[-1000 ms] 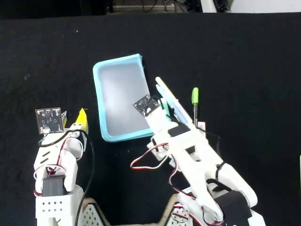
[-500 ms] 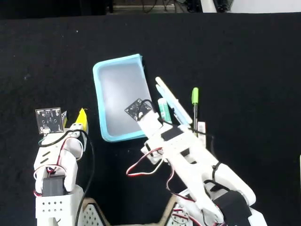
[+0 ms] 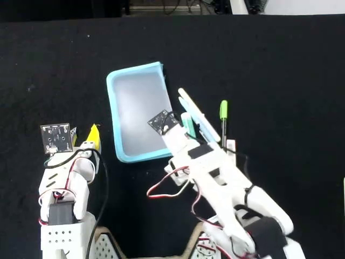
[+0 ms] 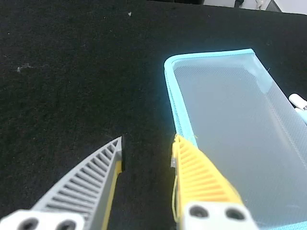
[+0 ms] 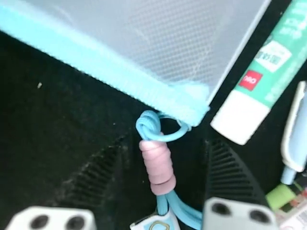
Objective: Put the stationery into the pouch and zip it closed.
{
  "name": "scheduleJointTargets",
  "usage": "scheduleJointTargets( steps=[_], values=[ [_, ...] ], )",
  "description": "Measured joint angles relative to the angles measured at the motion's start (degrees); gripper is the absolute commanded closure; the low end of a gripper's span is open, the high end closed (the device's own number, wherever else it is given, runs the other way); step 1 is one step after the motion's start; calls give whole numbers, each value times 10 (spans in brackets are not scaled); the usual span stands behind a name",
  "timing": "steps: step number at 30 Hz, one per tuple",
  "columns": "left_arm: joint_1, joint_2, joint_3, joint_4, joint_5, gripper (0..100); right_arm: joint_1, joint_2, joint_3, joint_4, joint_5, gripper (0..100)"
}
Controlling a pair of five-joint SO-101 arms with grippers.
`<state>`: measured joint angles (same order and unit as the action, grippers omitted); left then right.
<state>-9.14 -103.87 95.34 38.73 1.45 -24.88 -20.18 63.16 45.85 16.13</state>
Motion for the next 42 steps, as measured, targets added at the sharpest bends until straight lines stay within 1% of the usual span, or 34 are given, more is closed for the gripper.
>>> scheduleJointTargets(
  steps=[7,12,15,18,23,27,30,32,42],
  values=[
    [0,0,0,0,0,827,11,109,-103,46,11,991],
    [0,0,0,0,0,827,19,146,-147,81,11,988],
    [0,0,0,0,0,827,14,122,-149,117,14,987],
    [0,0,0,1,0,827,15,69,-158,155,17,987],
    [0,0,0,1,0,827,8,-34,-191,161,16,987],
    [0,0,0,1,0,827,-45,-89,-205,149,16,987],
    [0,0,0,1,0,827,-97,-112,-205,146,17,987],
    [0,0,0,1,0,827,-117,-121,-193,144,17,987],
    [7,0,0,-8,0,827,-127,-205,-79,64,16,987]
  ],
)
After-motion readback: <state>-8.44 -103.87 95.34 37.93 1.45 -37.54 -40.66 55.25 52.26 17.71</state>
